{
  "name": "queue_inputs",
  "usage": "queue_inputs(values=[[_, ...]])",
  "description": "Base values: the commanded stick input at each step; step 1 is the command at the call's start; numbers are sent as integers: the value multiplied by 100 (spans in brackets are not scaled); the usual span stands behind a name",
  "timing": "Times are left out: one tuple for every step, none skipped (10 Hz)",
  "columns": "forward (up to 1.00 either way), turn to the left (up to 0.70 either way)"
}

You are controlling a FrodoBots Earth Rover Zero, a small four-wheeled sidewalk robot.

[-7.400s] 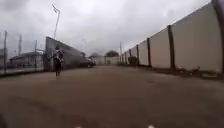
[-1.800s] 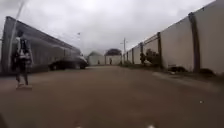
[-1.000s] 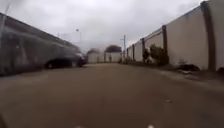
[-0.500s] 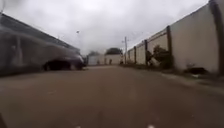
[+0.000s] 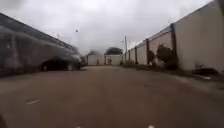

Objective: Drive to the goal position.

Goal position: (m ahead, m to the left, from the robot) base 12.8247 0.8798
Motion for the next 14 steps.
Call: queue_inputs(values=[[100, 0], [100, 0], [100, 0], [100, 0], [100, 0], [100, 0], [100, 0], [100, 0], [100, 0], [100, 0], [100, 0], [100, 0], [100, 0], [100, 0]])
